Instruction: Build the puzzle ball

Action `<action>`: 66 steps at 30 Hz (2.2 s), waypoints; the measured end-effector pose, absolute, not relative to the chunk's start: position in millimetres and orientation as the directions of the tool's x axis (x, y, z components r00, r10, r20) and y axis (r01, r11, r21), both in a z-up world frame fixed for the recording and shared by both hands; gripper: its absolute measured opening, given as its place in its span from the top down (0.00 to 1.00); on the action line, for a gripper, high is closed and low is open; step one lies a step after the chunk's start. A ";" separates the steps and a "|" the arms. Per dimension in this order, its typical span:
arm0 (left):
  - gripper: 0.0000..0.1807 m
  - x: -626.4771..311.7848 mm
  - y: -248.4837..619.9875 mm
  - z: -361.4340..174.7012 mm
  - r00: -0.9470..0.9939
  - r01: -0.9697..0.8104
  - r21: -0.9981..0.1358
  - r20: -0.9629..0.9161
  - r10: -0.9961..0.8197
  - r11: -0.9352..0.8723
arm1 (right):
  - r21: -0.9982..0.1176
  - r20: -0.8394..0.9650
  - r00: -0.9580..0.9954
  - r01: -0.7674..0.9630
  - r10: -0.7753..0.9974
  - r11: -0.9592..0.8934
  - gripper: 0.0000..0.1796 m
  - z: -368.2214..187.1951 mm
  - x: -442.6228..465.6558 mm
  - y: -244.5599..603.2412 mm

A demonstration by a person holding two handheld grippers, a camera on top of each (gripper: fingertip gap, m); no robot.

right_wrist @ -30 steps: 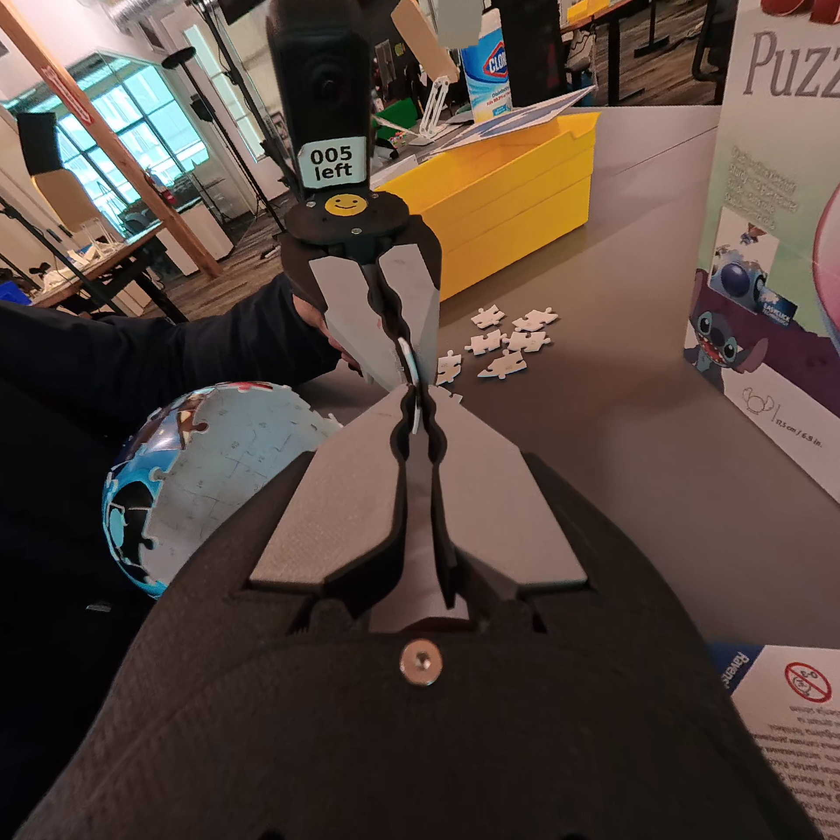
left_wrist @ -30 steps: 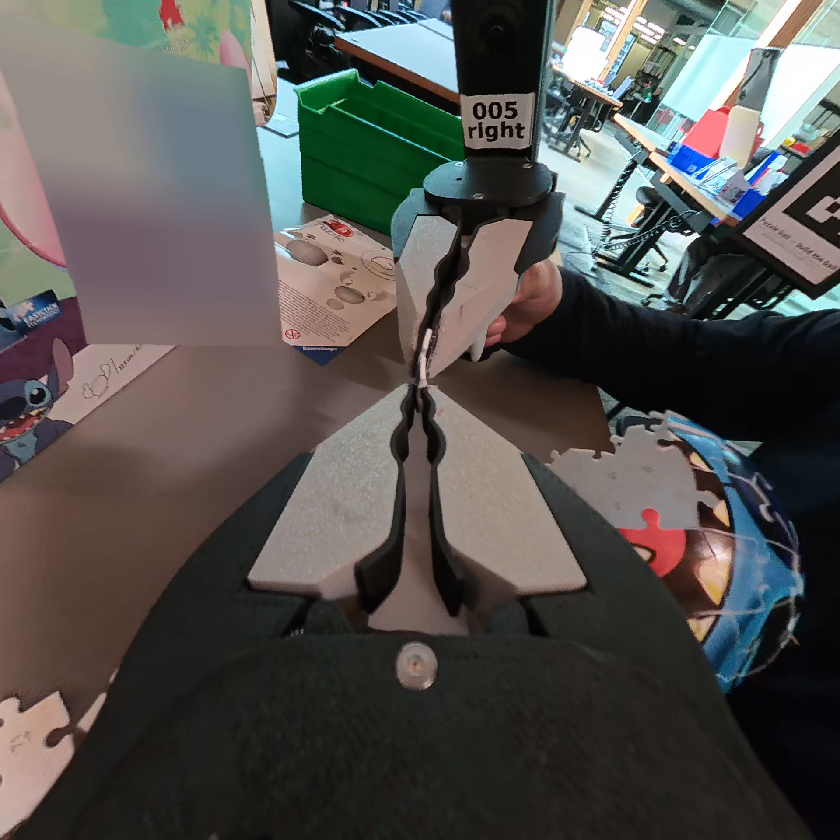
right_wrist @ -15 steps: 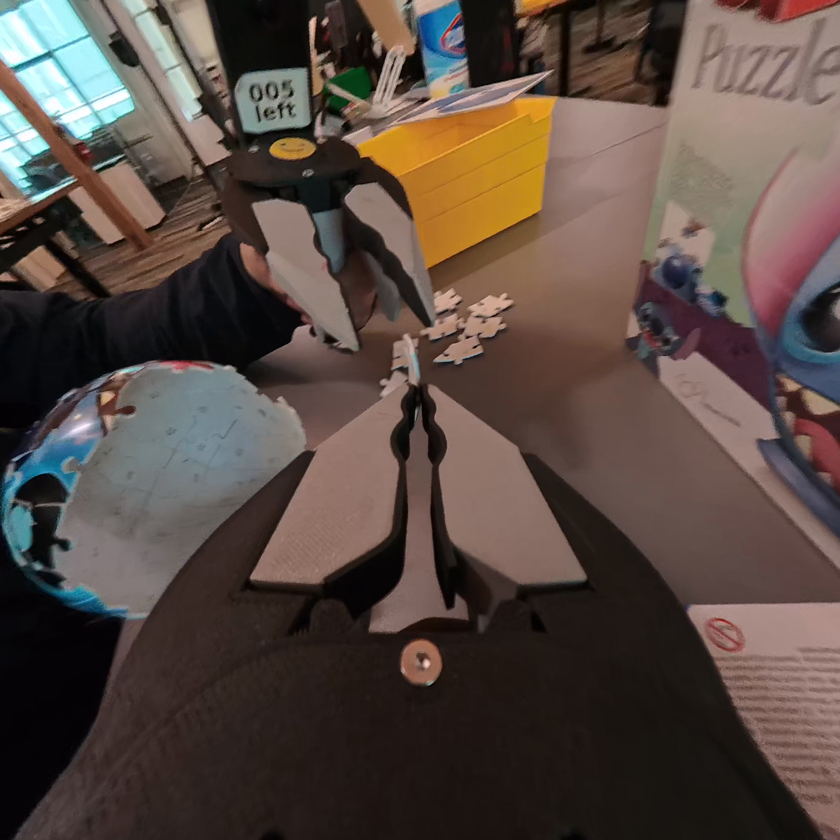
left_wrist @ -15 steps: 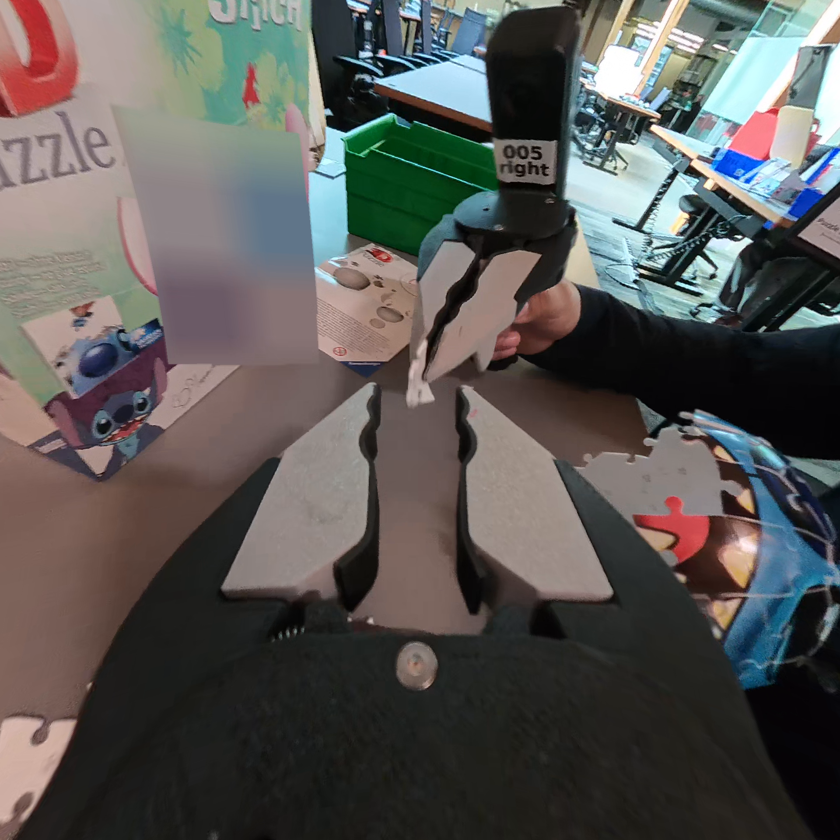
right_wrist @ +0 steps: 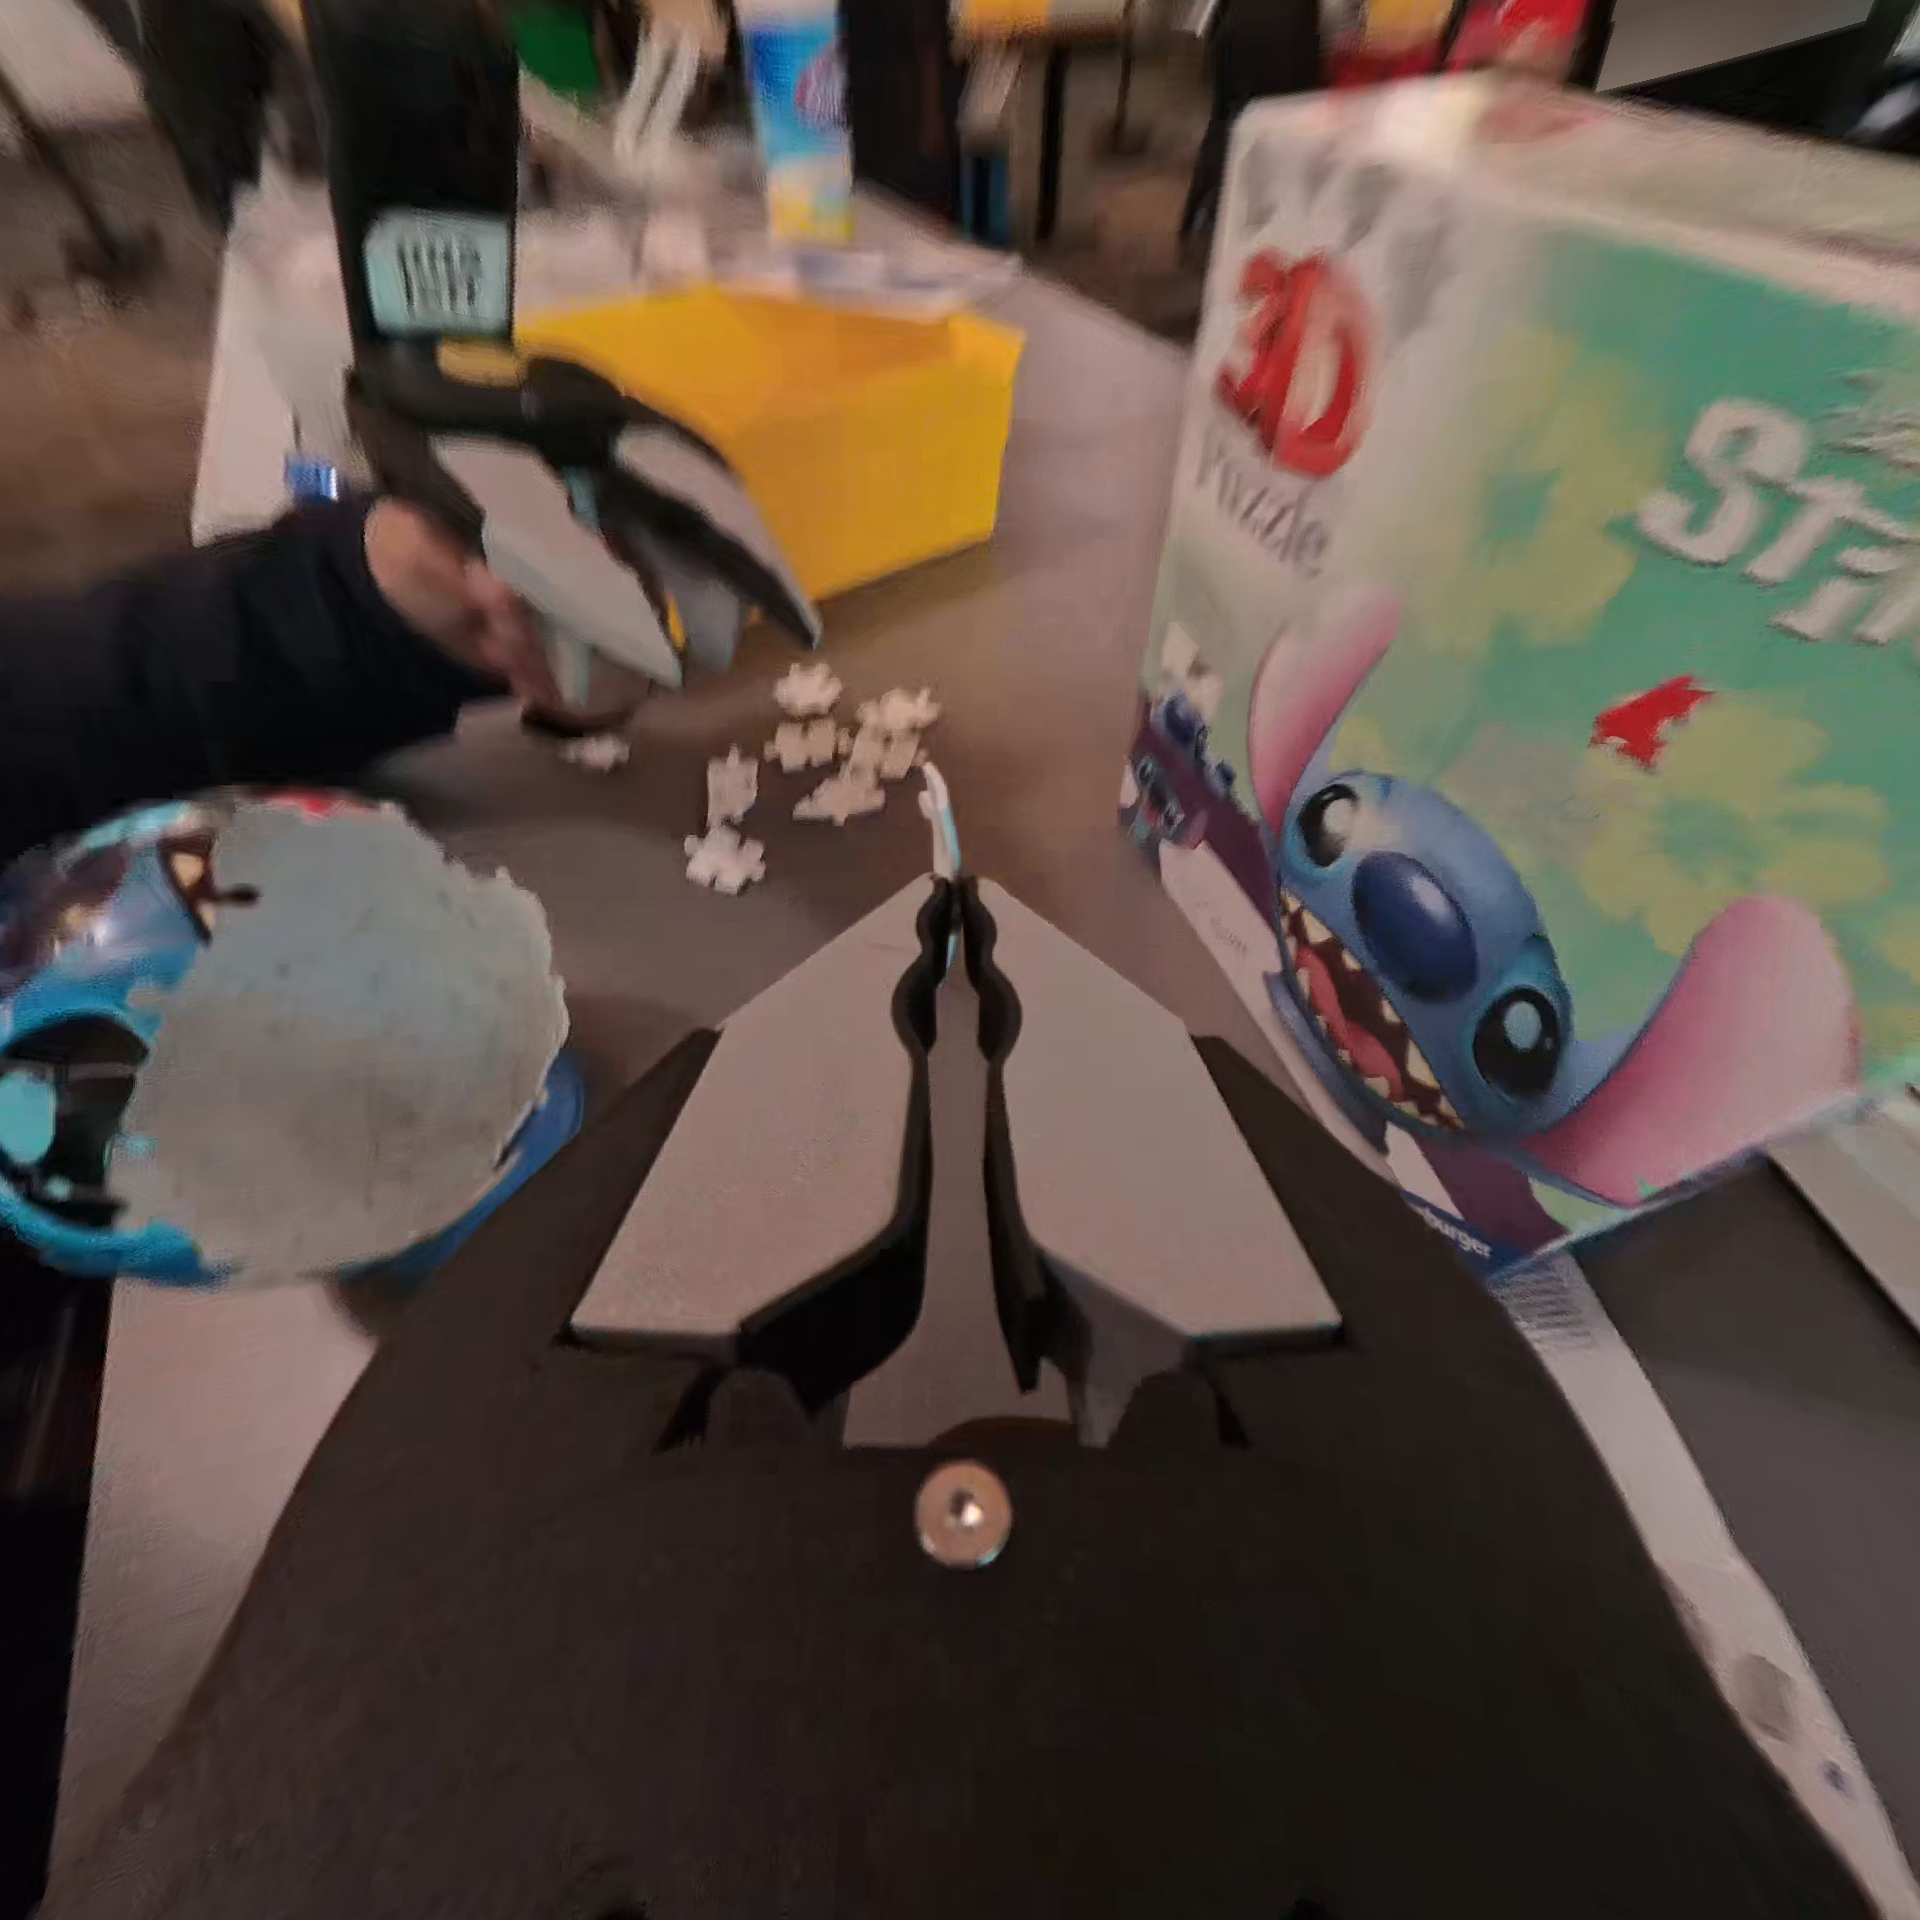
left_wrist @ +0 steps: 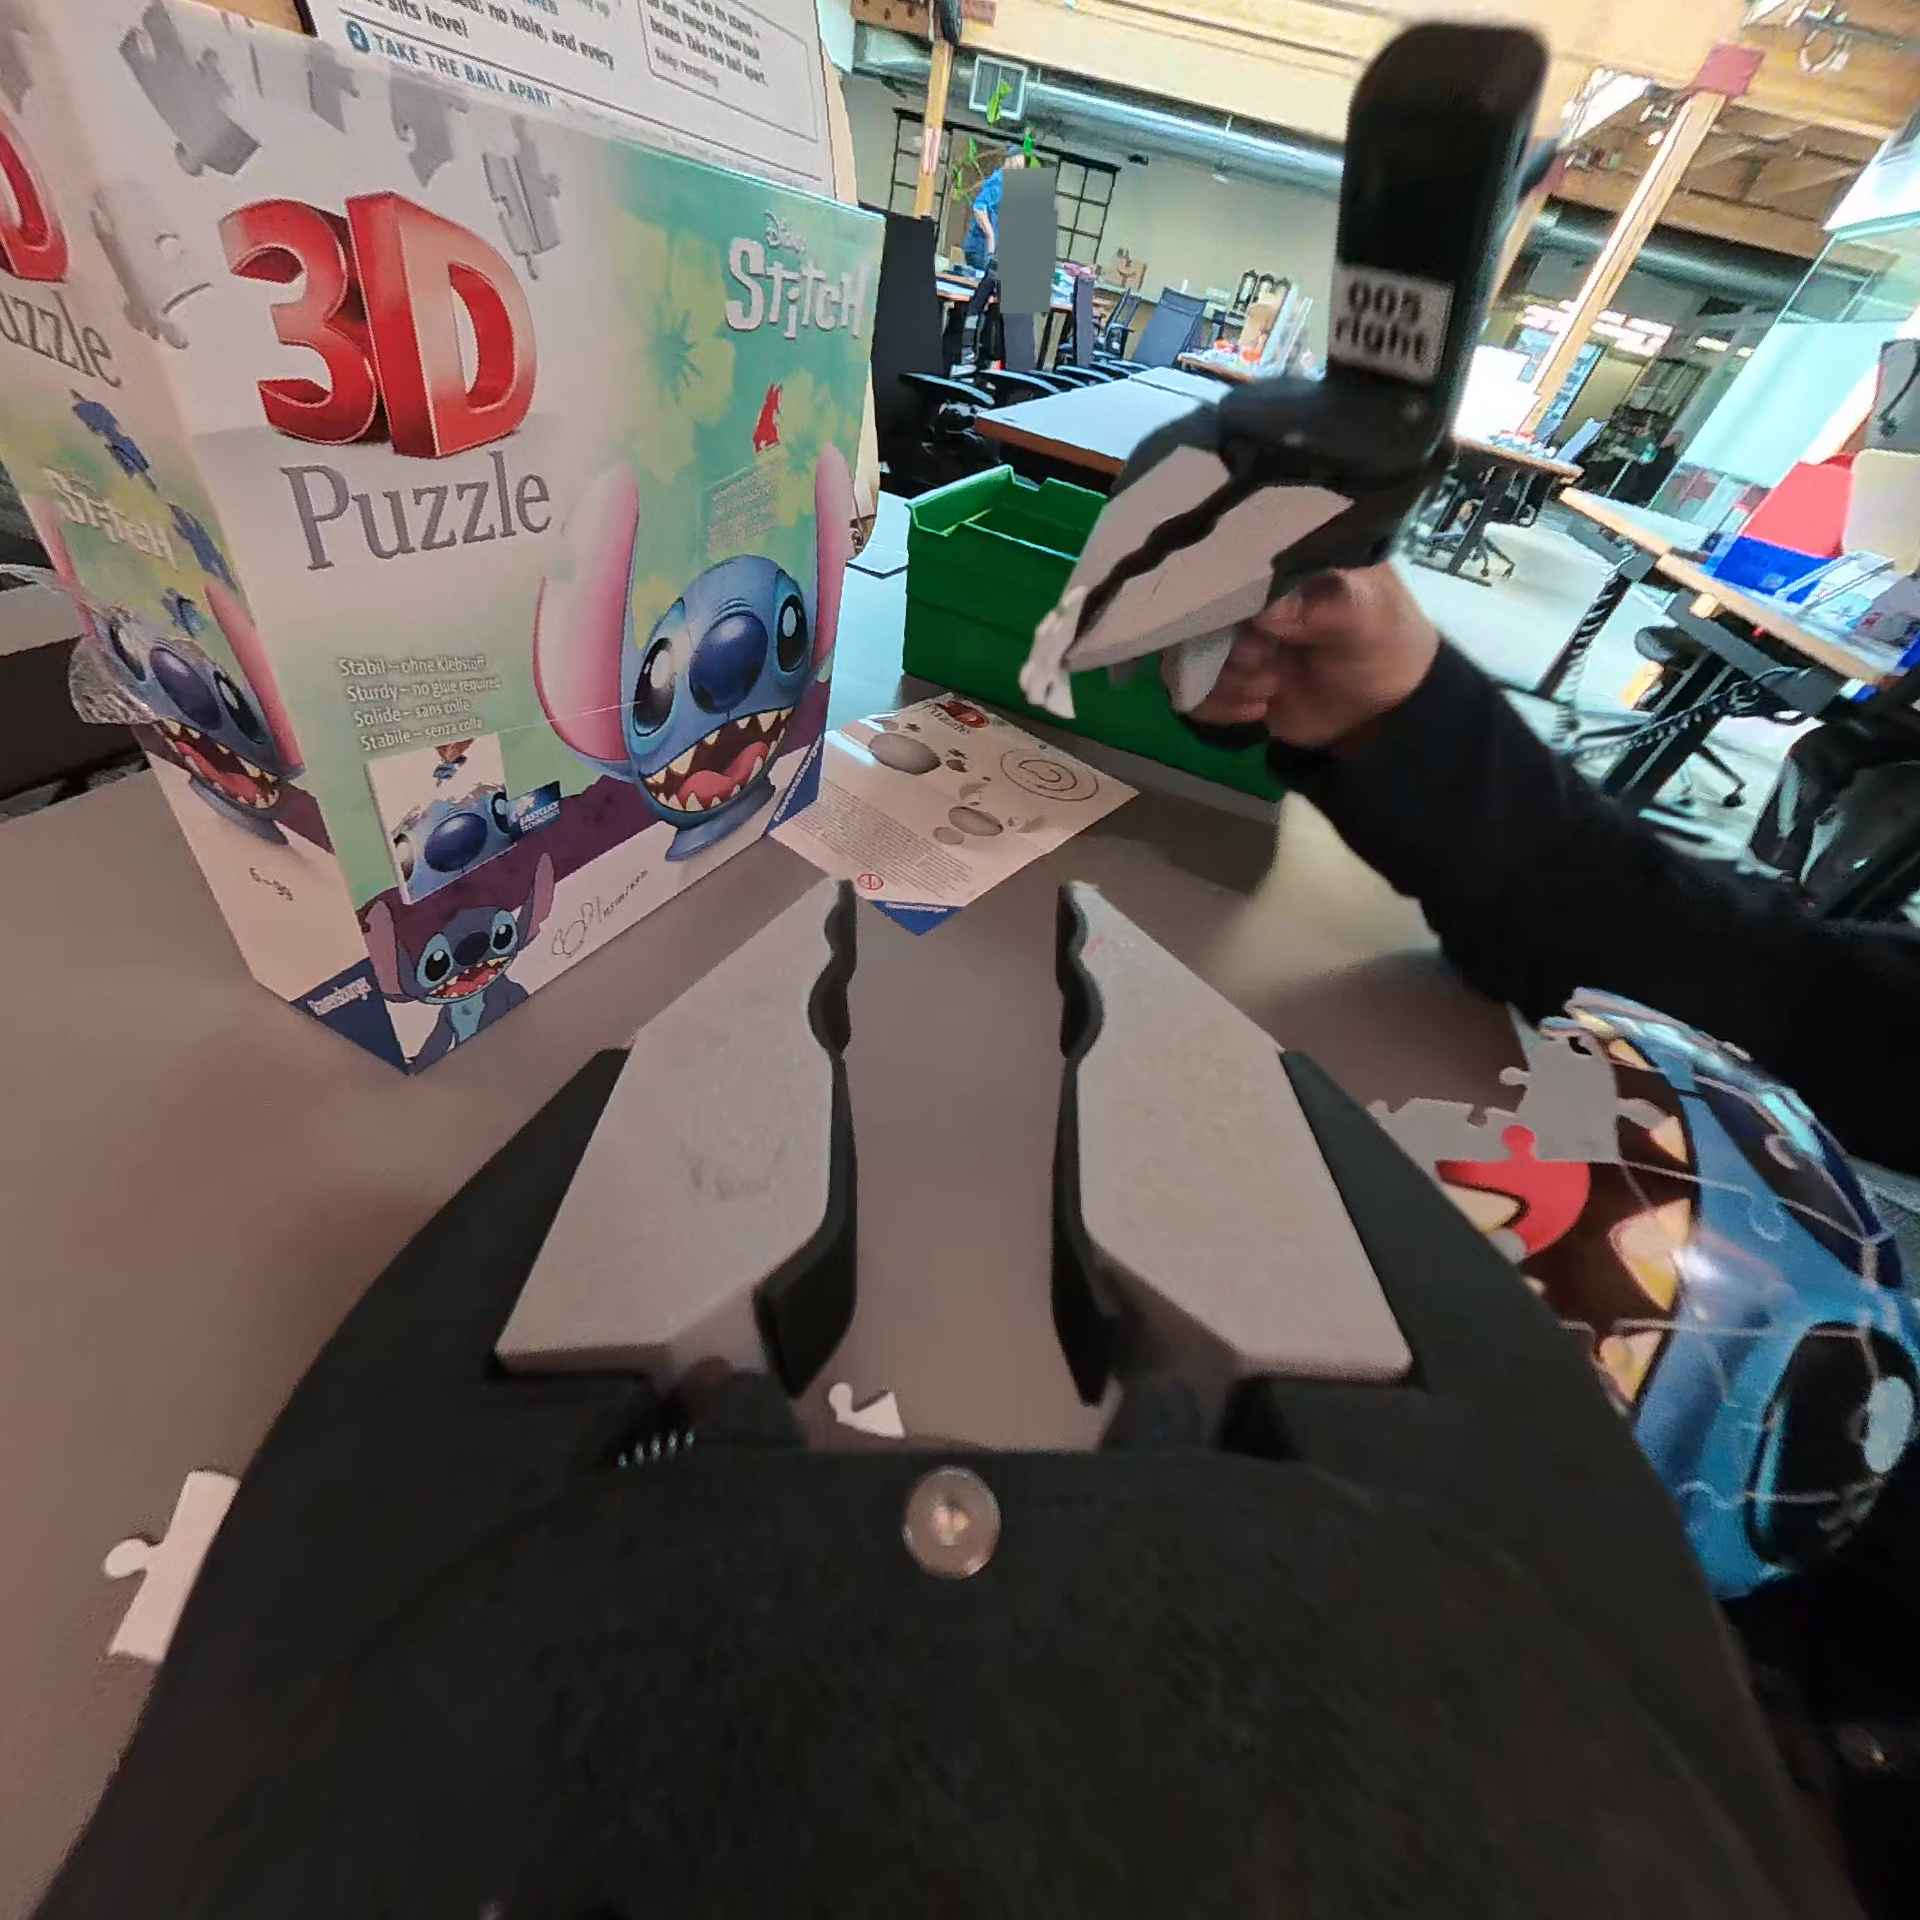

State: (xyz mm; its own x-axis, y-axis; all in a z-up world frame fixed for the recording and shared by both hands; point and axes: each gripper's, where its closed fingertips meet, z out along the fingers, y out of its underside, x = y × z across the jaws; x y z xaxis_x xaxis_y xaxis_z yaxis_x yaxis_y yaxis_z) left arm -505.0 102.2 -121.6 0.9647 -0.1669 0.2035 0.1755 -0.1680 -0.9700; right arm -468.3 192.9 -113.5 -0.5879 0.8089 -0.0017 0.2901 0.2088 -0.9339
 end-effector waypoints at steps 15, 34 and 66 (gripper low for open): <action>0.84 -481.0 112.9 -150.5 0.960 0.081 -0.958 0.149 -0.238 -0.273 | -0.827 -0.024 -0.794 0.357 0.607 0.434 1.00 -150.2 -472.6 120.0; 1.00 -463.5 111.0 -144.8 0.955 0.029 -0.959 0.110 -0.276 -0.283 | -0.855 -0.130 -0.807 0.386 0.576 0.347 1.00 -160.0 -465.2 107.6; 0.90 -466.1 109.6 -171.1 0.956 0.023 -0.913 0.139 -0.259 -0.407 | -0.854 -0.194 -0.799 0.423 0.569 0.303 1.00 -166.3 -467.9 110.9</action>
State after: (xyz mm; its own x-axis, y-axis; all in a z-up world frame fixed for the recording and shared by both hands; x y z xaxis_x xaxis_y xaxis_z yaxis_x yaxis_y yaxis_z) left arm -466.1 109.6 -171.1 0.9559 -0.2586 0.1392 0.0229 -0.4069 -0.9132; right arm -467.9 110.9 -166.3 -0.7991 0.5692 -0.1936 0.4226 0.3028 -0.8542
